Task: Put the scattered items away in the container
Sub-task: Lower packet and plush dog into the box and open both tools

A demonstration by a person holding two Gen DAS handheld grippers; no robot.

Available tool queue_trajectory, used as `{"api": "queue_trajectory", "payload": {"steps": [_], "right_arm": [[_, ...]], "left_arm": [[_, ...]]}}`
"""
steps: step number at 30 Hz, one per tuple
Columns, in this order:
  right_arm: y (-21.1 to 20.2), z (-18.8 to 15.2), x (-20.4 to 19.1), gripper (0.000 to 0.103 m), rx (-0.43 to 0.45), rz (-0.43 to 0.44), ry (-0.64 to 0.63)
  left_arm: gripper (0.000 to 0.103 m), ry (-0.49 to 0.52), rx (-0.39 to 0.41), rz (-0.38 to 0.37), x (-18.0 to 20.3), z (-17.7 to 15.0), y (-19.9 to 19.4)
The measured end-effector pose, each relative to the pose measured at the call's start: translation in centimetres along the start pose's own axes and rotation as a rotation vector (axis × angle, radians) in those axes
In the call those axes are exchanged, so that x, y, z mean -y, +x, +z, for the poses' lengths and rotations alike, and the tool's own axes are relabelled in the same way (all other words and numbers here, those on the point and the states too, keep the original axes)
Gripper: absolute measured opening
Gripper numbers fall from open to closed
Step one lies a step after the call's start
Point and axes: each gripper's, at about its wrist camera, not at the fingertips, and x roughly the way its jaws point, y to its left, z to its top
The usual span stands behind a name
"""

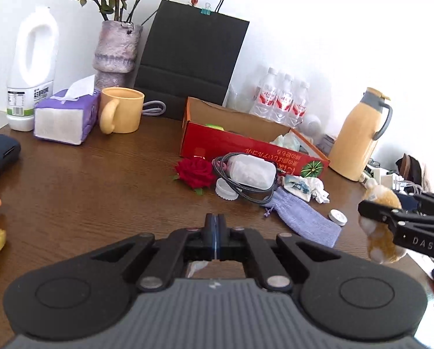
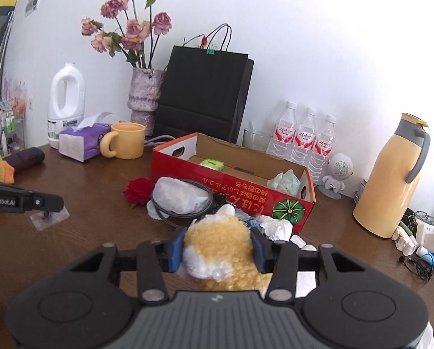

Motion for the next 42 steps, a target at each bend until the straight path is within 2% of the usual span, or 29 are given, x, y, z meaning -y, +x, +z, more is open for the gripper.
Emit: {"api": "queue_trajectory", "payload": {"steps": [6, 9, 13, 17, 21, 24, 28, 32, 36, 40, 42], "right_arm": [[-2.5, -0.5, -0.6, 0.045, 0.025, -0.017, -0.007], [-3.7, -0.4, 0.0, 0.045, 0.041, -0.028, -0.014], [-3.2, 0.6, 1.2, 0.045, 0.05, -0.043, -0.038], [-0.6, 2.4, 2.4, 0.045, 0.073, -0.037, -0.101], [3.2, 5.7, 4.5, 0.045, 0.089, -0.036, -0.18], [7.2, 8.7, 6.0, 0.045, 0.101, -0.033, -0.317], [14.0, 12.4, 8.3, 0.045, 0.063, 0.061, -0.463], [21.3, 13.9, 9.9, 0.045, -0.016, 0.152, -0.529], [26.8, 13.0, 10.9, 0.045, -0.115, 0.293, -0.513], [30.6, 11.8, 11.5, 0.046, -0.24, 0.421, -0.509], [32.3, 11.4, 12.1, 0.046, -0.315, 0.455, -0.466]], "left_arm": [[0.001, 0.059, 0.053, -0.03, 2.2, 0.3, -2.3], [0.001, 0.084, 0.049, -0.038, 3.2, 1.1, -1.8], [0.001, 0.109, 0.06, -0.073, 4.3, 3.0, -0.8], [0.001, 0.148, 0.061, -0.093, 5.5, 5.7, 2.5], [0.001, 0.168, 0.056, -0.087, 5.9, 9.5, 7.1], [0.001, 0.15, 0.041, -0.088, 5.7, 13.6, 11.1], [0.001, 0.129, 0.006, -0.079, 6.1, 18.3, 17.7], [0.001, 0.132, -0.075, -0.03, 6.3, 20.0, 25.2], [0.001, 0.11, -0.188, 0.049, 5.5, 18.6, 31.2], [0.001, 0.079, -0.283, 0.058, 4.9, 16.7, 34.7], [0.001, 0.086, -0.319, 0.039, 5.5, 16.0, 35.9]]}}
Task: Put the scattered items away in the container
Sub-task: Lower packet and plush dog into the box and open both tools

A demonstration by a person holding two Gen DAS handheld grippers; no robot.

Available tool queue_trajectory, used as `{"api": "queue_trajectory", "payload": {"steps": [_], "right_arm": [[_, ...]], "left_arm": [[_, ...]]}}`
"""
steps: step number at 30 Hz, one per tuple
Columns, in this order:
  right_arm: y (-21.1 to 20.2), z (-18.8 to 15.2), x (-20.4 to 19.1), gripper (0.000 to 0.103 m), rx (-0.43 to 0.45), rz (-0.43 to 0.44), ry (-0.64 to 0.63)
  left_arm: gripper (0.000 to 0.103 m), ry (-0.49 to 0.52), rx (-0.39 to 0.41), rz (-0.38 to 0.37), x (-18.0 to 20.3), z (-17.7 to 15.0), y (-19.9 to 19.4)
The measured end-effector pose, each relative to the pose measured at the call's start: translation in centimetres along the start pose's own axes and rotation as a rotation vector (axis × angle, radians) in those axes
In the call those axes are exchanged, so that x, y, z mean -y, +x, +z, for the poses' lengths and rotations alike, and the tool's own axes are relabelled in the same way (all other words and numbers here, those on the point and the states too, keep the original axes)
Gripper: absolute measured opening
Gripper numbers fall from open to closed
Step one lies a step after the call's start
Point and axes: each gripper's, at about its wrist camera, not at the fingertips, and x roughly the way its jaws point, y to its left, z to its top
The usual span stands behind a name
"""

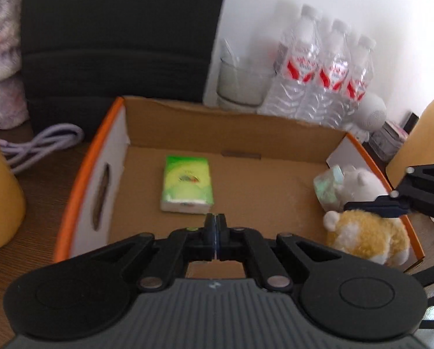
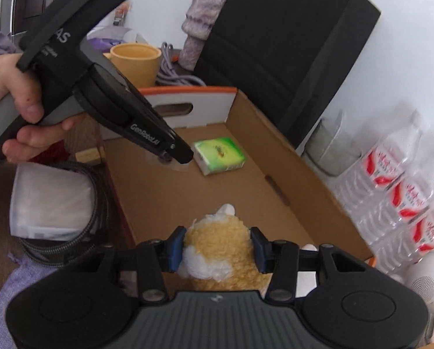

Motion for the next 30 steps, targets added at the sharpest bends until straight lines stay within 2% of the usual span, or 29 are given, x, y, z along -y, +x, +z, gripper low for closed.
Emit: {"api": "queue_trajectory", "payload": {"steps": [2, 3, 4, 6, 8, 9, 10, 11, 12, 13, 14, 16, 17, 19, 21, 26, 28, 30], "right_arm": [[0.8, -0.1, 1.5, 0.047, -0.019, 0.057, 0.085], [1.1, -0.1, 2.3, 0.051, -0.042, 0.086, 0.118], [1.4, 0.0, 2.9, 0.06, -0.067, 0.1, 0.148], [1.2, 0.2, 3.9, 0.071, -0.085, 0.104, 0.193], [-0.1, 0.2, 5.0, 0.073, -0.047, 0.112, 0.265], [-1.0, 0.3, 5.7, 0.08, -0.024, 0.124, 0.324], [-2.0, 0.5, 6.5, 0.086, -0.001, 0.13, 0.398], [-3.0, 0.7, 7.3, 0.086, 0.017, 0.106, 0.481], [-3.8, 0.9, 8.1, 0.088, 0.026, 0.064, 0.565], [-4.4, 1.1, 8.7, 0.091, 0.021, 0.023, 0.653], [-4.9, 1.1, 9.2, 0.091, 0.005, -0.006, 0.737], [-5.0, 0.9, 9.7, 0.092, -0.056, -0.029, 0.882], [-5.0, 0.6, 9.5, 0.092, -0.101, -0.042, 0.938], [-5.1, 0.3, 8.5, 0.092, -0.171, -0.084, 0.988], [-5.4, -0.1, 6.9, 0.092, -0.2, -0.129, 0.998], [-7.2, -1.3, 3.6, 0.092, -0.159, -0.134, 1.041], [-8.3, -1.5, 2.3, 0.092, -0.137, -0.143, 1.05], [-9.4, -1.7, 0.5, 0.092, -0.079, -0.149, 1.03]], "left_arm": [[0.002, 0.011, -0.033, -0.013, 0.8, 0.0, 0.9], [0.002, 0.021, -0.047, -0.004, 1.1, 0.1, 1.2], [0.003, 0.035, -0.058, 0.01, 1.4, 0.2, 1.4], [0.003, 0.061, -0.076, 0.011, 1.4, 0.5, 1.4], [0.004, 0.05, -0.08, 0.004, 1.0, 0.9, 0.6], [0.006, 0.036, -0.079, -0.003, 0.7, 1.3, -0.1], [0.014, 0.022, -0.077, -0.009, 0.3, 1.7, -0.8], [0.037, 0.006, -0.07, -0.017, 0.0, 2.1, -1.6], [0.055, -0.008, -0.061, -0.028, -0.2, 2.6, -2.3], [0.083, -0.018, -0.058, -0.03, -0.2, 3.3, -2.8], [0.087, -0.025, -0.063, -0.018, -0.3, 3.8, -3.2], [0.089, -0.05, -0.101, 0.038, -0.2, 4.7, -3.7], [0.096, -0.07, -0.127, 0.062, -0.3, 5.0, -4.0], [0.102, -0.09, -0.148, 0.111, -0.5, 5.1, -5.1], [0.103, -0.071, -0.122, 0.156, -0.6, 4.5, -7.0], [0.103, -0.057, -0.107, 0.179, 0.0, 2.7, -10.3], [0.103, -0.049, -0.052, 0.18, 0.6, 1.8, -12.4], [0.103, -0.022, 0.036, 0.174, 1.3, 0.5, -14.8]]}}
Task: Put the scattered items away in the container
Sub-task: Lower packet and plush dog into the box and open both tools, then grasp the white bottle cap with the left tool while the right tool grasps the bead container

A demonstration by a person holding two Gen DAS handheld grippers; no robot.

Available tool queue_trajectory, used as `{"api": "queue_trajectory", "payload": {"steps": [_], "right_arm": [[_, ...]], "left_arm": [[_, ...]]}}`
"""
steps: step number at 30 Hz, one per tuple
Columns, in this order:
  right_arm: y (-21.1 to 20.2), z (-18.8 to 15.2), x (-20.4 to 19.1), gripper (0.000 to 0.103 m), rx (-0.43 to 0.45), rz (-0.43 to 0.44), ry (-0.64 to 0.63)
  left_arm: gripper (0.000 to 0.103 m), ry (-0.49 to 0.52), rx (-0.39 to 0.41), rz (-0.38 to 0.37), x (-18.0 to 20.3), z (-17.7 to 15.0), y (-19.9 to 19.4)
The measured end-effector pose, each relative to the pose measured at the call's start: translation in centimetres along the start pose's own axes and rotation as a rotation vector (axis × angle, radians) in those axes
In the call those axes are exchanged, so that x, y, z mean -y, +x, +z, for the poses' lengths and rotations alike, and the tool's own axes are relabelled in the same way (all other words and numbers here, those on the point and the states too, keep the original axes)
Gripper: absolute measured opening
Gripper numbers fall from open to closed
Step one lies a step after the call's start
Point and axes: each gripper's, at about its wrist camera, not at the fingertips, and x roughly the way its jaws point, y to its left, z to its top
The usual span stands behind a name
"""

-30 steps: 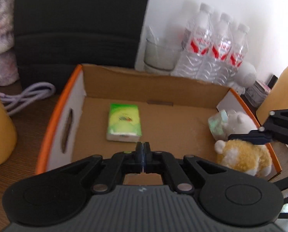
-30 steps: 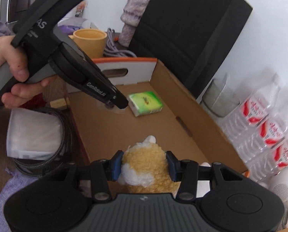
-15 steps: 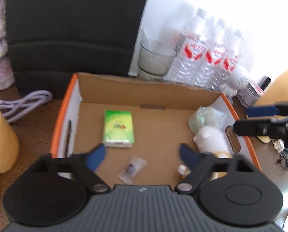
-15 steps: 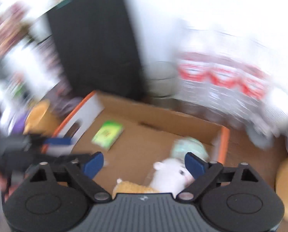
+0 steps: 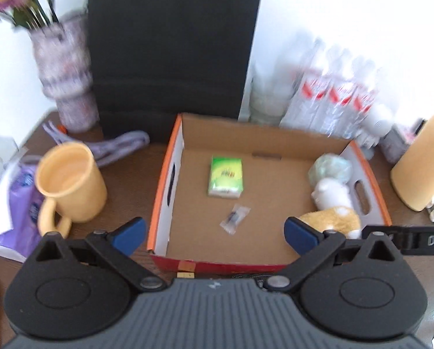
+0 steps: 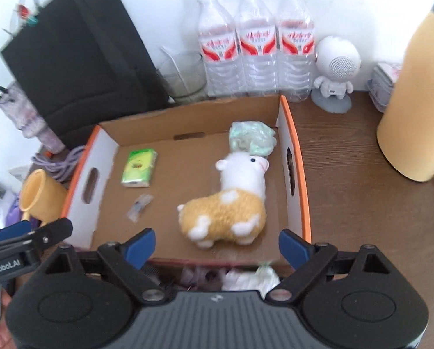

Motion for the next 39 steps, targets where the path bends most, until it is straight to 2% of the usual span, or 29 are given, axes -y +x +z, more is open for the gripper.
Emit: {"api": "queue_trajectory", "payload": {"steps": [3, 6, 8, 11, 13, 18, 23, 29, 33, 37, 39], "right_arm": [[-2.7, -3.3, -0.9, 0.092, 0.14, -0.004, -0.064], [-5.5, -6.7, -1.9, 0.092, 0.354, -0.007, -0.121], [-6.8, -9.0, -2.3, 0.092, 0.46, 0.0, -0.136], [-7.5, -13.2, -2.6, 0.098, 0.54, -0.039, -0.175], [-7.6, -16.3, -2.4, 0.098, 0.559, -0.05, -0.191], [-8.3, -23.5, -0.6, 0.098, 0.556, -0.021, -0.169], [-7.8, -27.8, 1.4, 0.098, 0.512, -0.01, -0.159], [-7.2, -26.2, 1.5, 0.096, 0.487, -0.015, -0.21], [-5.3, -24.3, 1.1, 0.092, 0.454, -0.021, -0.248], [-2.9, -23.1, 0.9, 0.088, 0.391, 0.005, -0.267], [-2.0, -22.3, 0.6, 0.086, 0.368, 0.032, -0.278]], "left_arm": [[0.103, 0.037, 0.13, 0.002, 0.3, -2.5, -3.4], [0.103, 0.04, 0.249, -0.01, 0.5, -5.1, -6.2], [0.103, 0.054, 0.35, -0.019, 0.8, -7.0, -7.7], [0.103, 0.108, 0.485, 0.03, 1.0, -10.5, -9.6], [0.103, 0.14, 0.511, 0.058, 0.9, -13.1, -10.7], [0.103, 0.131, 0.501, 0.0, -0.9, -20.3, -13.3], [0.103, 0.145, 0.406, -0.038, -2.3, -24.3, -12.1], [0.103, 0.181, 0.346, -0.078, -1.7, -23.7, -8.8], [0.103, 0.202, 0.318, -0.032, -1.7, -22.9, -6.5], [0.103, 0.206, 0.277, -0.036, -2.6, -22.1, -4.7], [0.103, 0.265, 0.232, -0.034, -1.9, -21.5, -3.4]]}}
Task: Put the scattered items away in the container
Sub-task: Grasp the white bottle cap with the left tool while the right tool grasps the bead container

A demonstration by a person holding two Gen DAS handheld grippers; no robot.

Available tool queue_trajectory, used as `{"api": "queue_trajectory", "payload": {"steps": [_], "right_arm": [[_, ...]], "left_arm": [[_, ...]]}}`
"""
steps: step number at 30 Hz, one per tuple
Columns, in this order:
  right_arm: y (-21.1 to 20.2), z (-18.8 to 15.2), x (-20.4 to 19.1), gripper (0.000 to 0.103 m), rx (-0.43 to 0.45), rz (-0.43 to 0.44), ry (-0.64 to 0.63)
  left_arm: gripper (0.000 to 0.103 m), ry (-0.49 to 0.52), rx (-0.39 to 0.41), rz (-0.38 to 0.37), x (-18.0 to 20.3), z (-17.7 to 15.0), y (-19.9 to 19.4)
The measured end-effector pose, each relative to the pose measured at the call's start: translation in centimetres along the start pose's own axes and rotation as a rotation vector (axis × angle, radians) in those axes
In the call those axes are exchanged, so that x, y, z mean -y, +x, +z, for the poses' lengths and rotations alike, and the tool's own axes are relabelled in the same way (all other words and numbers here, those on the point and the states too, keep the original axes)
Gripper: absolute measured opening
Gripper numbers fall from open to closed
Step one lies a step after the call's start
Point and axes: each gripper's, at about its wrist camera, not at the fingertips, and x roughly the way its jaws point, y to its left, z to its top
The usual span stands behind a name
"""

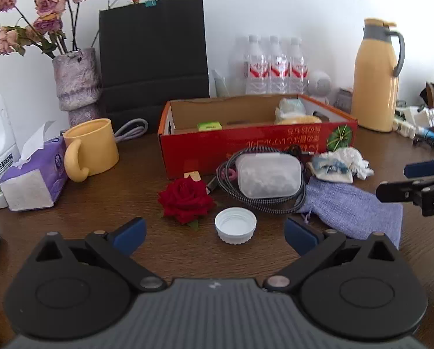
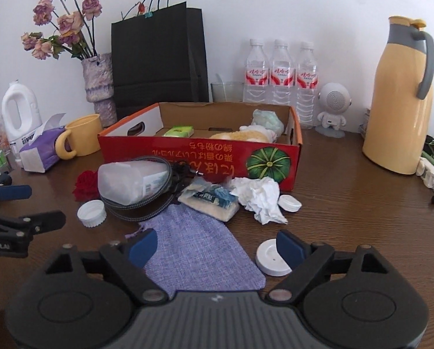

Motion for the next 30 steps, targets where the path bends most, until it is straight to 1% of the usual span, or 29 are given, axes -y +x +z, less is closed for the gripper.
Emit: {"api": "queue_trajectory", "payload": {"steps": [2, 3, 5, 7, 9, 10, 11, 13, 16, 19, 21, 23, 27, 30], "right_arm": [[1.0, 0.8, -0.5, 0.084, -0.003, 0.021, -0.022], [1.3, 1.2, -0.8, 0.083, 0.0, 0.032, -0.036], [1.8, 1.9, -1.1, 0.083, 0.003, 0.056, -0.06], [2.1, 2.2, -1.3, 0.083, -0.007, 0.063, -0.082], [2.3, 2.3, -1.1, 0.083, -0.016, 0.055, -0.075], [2.4, 2.4, -0.9, 0.083, -0.019, 0.064, -0.054], [2.5, 2.5, -0.7, 0.083, -0.022, 0.082, -0.025], [2.9, 2.9, -0.7, 0.084, -0.014, 0.142, 0.019], [4.5, 4.1, -2.3, 0.084, -0.022, 0.198, 0.016], [6.3, 5.7, -4.5, 0.084, -0.05, 0.192, 0.015], [7.2, 6.7, -5.9, 0.084, -0.05, 0.182, 0.018], [8.1, 7.3, -7.2, 0.085, -0.061, 0.167, 0.026], [10.0, 7.2, -9.3, 0.085, -0.12, 0.058, 0.034], [10.8, 6.9, -10.1, 0.085, -0.122, 0.031, 0.047]], "left_arm": [[0.103, 0.078, -0.017, -0.046, 0.8, 0.4, 1.6], [0.102, 0.092, -0.027, -0.049, 1.1, 0.6, 2.3], [0.096, 0.088, -0.038, -0.032, 1.1, 1.0, 3.5], [0.091, 0.054, -0.059, -0.049, 0.5, 1.1, 4.3], [0.083, -0.001, -0.088, -0.084, -0.3, 1.1, 4.8], [0.073, -0.022, -0.103, -0.101, -0.6, 1.1, 5.0], [0.07, -0.035, -0.107, -0.111, -0.7, 1.0, 5.1], [0.07, -0.038, -0.101, -0.104, -0.8, 1.0, 5.3], [0.061, -0.044, -0.108, -0.127, -0.7, 0.9, 5.7], [0.041, -0.036, -0.098, -0.127, -0.6, 0.9, 5.6], [0.041, -0.053, -0.103, -0.132, -0.8, 0.9, 5.1], [0.041, -0.046, -0.09, -0.13, -0.8, 0.9, 4.4], [0.041, -0.073, -0.06, -0.123, -1.9, 0.6, 2.4], [0.041, -0.125, -0.043, -0.116, -3.3, 0.2, 1.2]]}}
